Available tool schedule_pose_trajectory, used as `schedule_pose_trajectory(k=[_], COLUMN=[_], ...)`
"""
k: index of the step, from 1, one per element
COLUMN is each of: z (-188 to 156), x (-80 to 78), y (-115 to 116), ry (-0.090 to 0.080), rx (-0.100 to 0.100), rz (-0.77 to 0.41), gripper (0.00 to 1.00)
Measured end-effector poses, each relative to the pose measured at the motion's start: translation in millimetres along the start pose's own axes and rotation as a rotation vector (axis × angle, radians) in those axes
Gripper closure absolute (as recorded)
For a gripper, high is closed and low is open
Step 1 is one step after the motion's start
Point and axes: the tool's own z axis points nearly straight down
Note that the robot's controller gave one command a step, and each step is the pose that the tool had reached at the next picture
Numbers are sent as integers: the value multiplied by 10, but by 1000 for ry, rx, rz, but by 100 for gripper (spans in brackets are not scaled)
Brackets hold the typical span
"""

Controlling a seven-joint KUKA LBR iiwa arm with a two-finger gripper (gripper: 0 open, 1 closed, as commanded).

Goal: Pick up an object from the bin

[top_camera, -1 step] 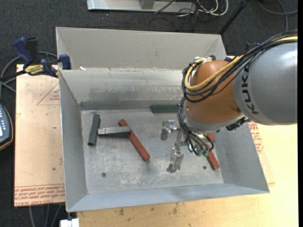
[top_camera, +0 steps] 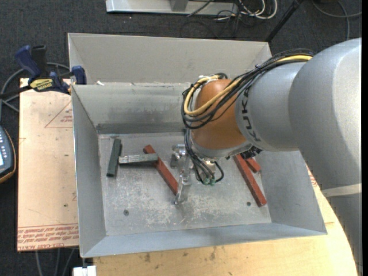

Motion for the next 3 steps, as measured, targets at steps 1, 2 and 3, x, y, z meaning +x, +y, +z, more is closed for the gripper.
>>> schedule_pose_trajectory(k=[1,2,3], z=[-41,-16,-1397], x=[-12,-449,-213], y=[-19,668,632], ry=[-4,-9,-13], rx=[1,0,1], rz=[4,-386,-401], gripper=[100,100,100])
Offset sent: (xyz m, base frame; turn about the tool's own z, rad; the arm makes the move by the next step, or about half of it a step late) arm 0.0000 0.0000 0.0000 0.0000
